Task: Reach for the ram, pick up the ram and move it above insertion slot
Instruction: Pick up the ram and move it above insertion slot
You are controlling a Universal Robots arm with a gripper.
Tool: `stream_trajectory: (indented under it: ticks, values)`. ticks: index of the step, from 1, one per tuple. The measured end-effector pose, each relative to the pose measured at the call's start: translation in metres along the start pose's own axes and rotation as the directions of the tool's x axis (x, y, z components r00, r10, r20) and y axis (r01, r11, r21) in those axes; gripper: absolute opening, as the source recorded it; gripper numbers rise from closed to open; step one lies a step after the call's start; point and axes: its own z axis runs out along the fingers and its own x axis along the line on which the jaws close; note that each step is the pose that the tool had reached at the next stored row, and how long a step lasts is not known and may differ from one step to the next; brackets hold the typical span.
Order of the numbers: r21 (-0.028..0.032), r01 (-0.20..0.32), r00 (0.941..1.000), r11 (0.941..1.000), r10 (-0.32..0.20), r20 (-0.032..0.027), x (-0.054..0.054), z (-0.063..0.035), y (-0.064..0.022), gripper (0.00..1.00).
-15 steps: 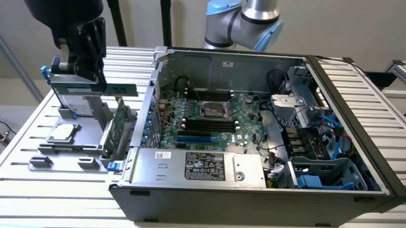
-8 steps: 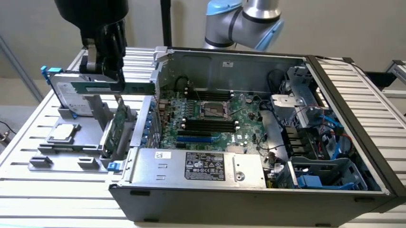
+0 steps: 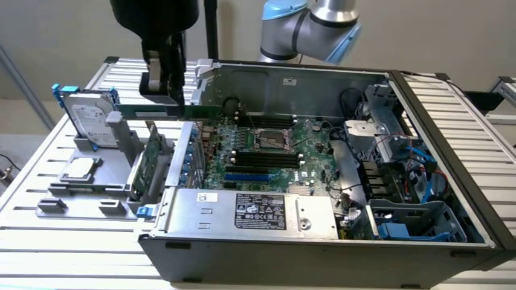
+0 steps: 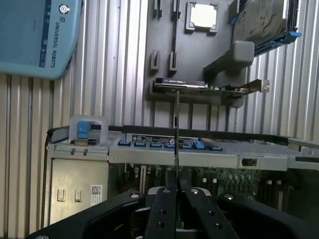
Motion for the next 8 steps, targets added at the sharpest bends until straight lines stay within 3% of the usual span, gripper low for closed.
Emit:
stream_trajectory:
  ticks: [8]
  values:
    - [-0.0008, 0.002, 1.0000, 1.0000, -0.002, -0.0001, -0.001, -0.0011, -0.0299, 0.13]
